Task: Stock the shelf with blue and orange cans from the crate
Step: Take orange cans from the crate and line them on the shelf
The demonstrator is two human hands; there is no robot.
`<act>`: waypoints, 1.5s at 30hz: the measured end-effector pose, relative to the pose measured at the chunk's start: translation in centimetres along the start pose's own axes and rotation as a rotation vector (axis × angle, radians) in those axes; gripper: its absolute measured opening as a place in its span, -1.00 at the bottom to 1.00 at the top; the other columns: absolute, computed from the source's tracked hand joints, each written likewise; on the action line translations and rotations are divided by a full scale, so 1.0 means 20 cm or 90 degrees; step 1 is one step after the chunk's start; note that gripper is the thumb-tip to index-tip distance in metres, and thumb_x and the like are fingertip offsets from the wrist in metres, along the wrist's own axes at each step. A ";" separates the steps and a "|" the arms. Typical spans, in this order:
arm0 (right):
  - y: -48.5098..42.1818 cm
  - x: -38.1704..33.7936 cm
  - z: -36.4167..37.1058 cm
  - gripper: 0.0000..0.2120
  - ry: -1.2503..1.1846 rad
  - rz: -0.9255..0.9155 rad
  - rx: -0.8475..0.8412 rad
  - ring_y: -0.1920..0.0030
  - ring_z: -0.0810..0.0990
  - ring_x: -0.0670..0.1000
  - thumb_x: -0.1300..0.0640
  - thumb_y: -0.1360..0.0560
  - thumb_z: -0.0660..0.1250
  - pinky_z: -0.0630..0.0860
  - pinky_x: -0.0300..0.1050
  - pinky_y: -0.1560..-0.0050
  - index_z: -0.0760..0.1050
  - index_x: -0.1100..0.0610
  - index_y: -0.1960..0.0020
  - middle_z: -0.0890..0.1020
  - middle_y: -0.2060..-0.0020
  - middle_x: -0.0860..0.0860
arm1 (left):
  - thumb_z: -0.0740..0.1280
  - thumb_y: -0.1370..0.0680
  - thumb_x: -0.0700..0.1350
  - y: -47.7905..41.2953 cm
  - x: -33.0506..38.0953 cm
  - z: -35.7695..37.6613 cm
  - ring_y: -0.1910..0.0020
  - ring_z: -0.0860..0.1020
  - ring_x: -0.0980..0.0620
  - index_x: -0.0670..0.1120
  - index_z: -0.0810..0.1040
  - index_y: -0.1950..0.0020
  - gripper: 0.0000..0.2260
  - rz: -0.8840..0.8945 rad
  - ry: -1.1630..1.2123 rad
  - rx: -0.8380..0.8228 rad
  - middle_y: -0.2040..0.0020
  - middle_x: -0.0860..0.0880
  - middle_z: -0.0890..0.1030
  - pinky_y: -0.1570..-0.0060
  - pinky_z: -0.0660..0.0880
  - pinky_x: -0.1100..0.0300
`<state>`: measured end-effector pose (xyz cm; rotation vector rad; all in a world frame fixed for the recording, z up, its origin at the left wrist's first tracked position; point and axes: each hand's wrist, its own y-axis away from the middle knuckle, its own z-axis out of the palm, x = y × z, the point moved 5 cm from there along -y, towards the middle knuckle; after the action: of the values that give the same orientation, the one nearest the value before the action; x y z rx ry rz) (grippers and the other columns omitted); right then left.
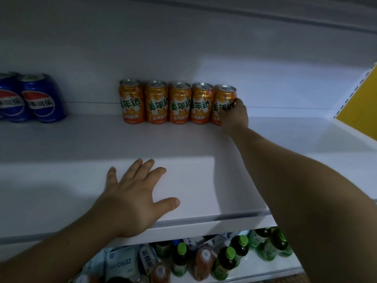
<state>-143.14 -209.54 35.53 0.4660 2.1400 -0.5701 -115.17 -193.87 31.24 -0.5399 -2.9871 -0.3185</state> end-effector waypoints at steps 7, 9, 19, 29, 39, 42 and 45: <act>-0.02 0.02 0.04 -0.59 -0.003 0.046 -0.043 -0.23 0.51 0.18 0.06 -0.55 0.28 0.37 -0.07 -0.02 0.32 0.17 -0.34 0.54 -0.22 0.13 | -0.42 -0.06 0.61 0.00 0.01 0.01 -0.49 -0.36 0.12 0.19 -0.25 -0.52 0.07 -0.007 0.001 -0.027 -0.54 0.15 -0.31 -0.45 -0.31 -0.19; 0.03 0.02 0.02 -0.44 0.026 0.077 -0.082 -0.31 0.45 0.20 -0.03 -0.55 0.30 0.38 -0.04 -0.10 0.22 0.21 -0.42 0.46 -0.32 0.17 | -0.28 -0.26 0.57 -0.01 0.00 0.00 -0.50 -0.34 0.11 0.19 -0.22 -0.53 -0.10 -0.011 0.008 -0.031 -0.54 0.13 -0.30 -0.45 -0.30 -0.20; 0.45 0.15 -0.63 -0.30 0.322 0.040 -0.162 -0.34 0.44 0.17 -0.24 -0.52 0.26 0.35 -0.08 -0.27 0.22 0.14 -0.51 0.41 -0.42 0.13 | 0.17 -0.45 0.39 -0.05 0.09 -0.10 -0.53 0.05 0.02 0.13 0.10 -0.53 -0.28 0.029 0.100 0.001 -0.56 0.07 0.06 -0.47 -0.05 -0.18; 1.22 0.73 -1.56 -0.34 0.425 0.271 -0.074 -0.36 0.39 0.16 -0.22 -0.55 0.25 0.39 0.02 -0.26 0.24 0.11 -0.51 0.38 -0.43 0.11 | 0.29 -0.46 0.27 0.19 1.42 0.08 -0.39 0.33 -0.05 0.04 0.29 -0.45 -0.37 0.482 0.075 -0.014 -0.45 0.00 0.32 -0.34 0.31 -0.07; 2.23 1.38 -2.14 -0.34 0.390 0.600 0.048 -0.39 0.38 0.11 -0.22 -0.50 0.31 0.34 -0.02 -0.31 0.27 0.05 -0.49 0.37 -0.44 0.06 | 0.33 -0.46 0.24 0.58 2.14 0.88 -0.26 0.43 -0.08 -0.04 0.40 -0.34 -0.44 0.647 -0.027 -0.300 -0.34 -0.08 0.41 -0.23 0.43 -0.01; 2.43 1.57 -2.16 -0.39 0.346 0.673 0.036 -0.32 0.44 0.12 -0.17 -0.53 0.30 0.41 -0.03 -0.23 0.30 0.10 -0.46 0.45 -0.37 0.09 | 0.37 -0.44 0.20 0.62 2.28 1.11 -0.16 0.49 -0.08 -0.02 0.42 -0.33 -0.47 0.649 -0.048 -0.372 -0.27 -0.08 0.47 -0.12 0.47 0.06; 2.52 1.73 -2.13 -0.49 0.323 0.688 0.009 -0.17 0.53 0.09 -0.15 -0.54 0.30 0.48 -0.08 -0.08 0.38 0.10 -0.38 0.55 -0.24 0.08 | 0.38 -0.45 0.18 0.62 2.36 1.30 -0.12 0.51 -0.08 0.00 0.43 -0.30 -0.50 0.636 -0.062 -0.419 -0.21 -0.08 0.48 -0.10 0.47 0.07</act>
<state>-164.28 -140.19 18.42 1.7501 1.9290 0.1807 -156.04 -160.86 14.08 -1.9786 -2.1977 -1.1406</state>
